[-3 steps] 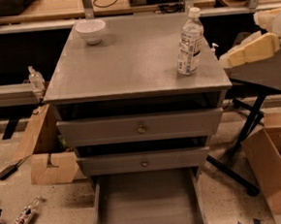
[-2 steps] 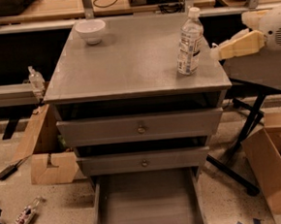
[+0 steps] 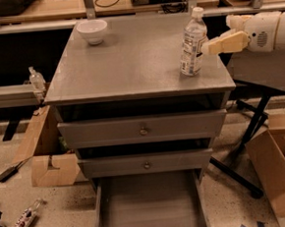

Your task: Place blue plastic bottle into bottom drawer

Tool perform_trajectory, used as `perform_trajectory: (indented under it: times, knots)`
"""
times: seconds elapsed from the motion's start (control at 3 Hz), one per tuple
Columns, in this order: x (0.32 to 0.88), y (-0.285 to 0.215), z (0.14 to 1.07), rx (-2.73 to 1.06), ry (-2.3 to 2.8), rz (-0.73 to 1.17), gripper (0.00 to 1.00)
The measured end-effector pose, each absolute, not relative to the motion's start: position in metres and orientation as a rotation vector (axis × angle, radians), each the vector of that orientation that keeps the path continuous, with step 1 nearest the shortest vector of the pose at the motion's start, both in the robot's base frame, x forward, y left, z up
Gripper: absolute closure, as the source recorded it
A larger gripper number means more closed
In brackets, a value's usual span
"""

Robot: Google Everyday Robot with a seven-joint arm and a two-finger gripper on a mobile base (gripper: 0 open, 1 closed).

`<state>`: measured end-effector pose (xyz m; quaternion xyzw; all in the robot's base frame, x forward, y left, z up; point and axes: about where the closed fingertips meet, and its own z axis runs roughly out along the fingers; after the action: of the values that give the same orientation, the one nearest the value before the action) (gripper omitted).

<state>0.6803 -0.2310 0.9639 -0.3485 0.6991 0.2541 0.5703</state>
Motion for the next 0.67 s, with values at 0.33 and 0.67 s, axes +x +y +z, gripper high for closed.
perform_trajectory:
  times: [0.33,0.67]
  knots:
    - [0.7,-0.224,0.948,-0.803,1.572,0.677,0.0]
    - [0.716,-0.219,0.931,-0.809,1.507,0.72,0.0]
